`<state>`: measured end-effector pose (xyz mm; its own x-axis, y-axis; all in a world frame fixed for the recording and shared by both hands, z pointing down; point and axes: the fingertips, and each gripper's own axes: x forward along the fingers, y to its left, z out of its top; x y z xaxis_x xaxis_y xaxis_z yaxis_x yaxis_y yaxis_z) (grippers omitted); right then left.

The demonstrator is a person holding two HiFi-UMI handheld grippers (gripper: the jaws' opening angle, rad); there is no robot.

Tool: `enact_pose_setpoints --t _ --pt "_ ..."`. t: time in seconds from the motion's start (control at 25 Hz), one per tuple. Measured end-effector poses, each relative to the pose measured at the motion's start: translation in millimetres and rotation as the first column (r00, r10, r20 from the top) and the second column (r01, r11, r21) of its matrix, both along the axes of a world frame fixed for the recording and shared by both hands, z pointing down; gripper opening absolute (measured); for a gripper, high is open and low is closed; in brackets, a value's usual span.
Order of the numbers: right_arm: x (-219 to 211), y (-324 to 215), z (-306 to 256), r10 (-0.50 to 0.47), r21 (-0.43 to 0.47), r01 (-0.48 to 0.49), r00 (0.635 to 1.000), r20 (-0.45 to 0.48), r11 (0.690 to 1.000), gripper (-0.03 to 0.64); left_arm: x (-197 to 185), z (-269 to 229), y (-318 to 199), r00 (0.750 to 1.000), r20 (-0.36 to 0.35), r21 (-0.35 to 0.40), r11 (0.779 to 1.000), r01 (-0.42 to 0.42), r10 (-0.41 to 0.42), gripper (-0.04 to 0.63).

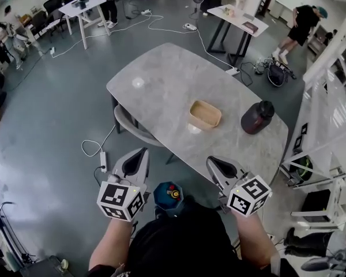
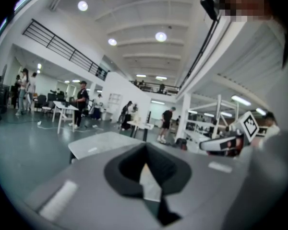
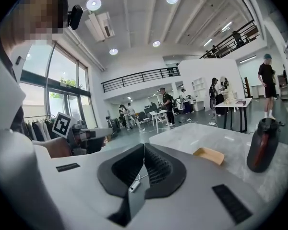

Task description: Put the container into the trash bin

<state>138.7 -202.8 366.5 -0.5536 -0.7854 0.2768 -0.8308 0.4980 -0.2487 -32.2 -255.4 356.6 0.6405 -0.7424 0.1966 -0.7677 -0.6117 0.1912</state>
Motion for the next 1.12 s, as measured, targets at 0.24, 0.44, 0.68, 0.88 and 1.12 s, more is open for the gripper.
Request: enact_pose_setpoints --t 0.24,0.44,0.68,0.88,1.12 --pt "20.7 -41.5 14.0 0.007 -0.013 -0.007 1.0 -0.028 1.0 0.025 18.9 7.5 -29.2 1.0 0.01 -0.012 1.0 -0.011 0.011 0.005" --pt "53.9 -88.7 48.0 -0.032 -0.074 0.025 0.996 -0.088 0.997 0.077 44.8 10.4 -56.4 0.999 0.034 -0.028 1.0 0.009 -0.008 0.005" --pt "86.2 -137.6 91.4 -0.091 -0.163 0.065 0.982 -0.163 0.985 0.143 66.1 25.6 -79.6 0.997 0.076 -0.077 0.996 0.036 -0.03 0.005" --pt "99.7 -167.6 137.8 -0.165 -0.254 0.102 0.957 -0.239 0.962 0.186 80.0 42.0 -100.7 0.995 0.085 -0.119 0.991 0.065 -0.055 0.005" --pt "107.1 -190.2 185.6 -0.263 -0.341 0.151 0.913 -0.312 0.928 0.209 106.6 57.6 -118.1 0.995 0.09 -0.15 0.987 0.056 -0.043 0.005"
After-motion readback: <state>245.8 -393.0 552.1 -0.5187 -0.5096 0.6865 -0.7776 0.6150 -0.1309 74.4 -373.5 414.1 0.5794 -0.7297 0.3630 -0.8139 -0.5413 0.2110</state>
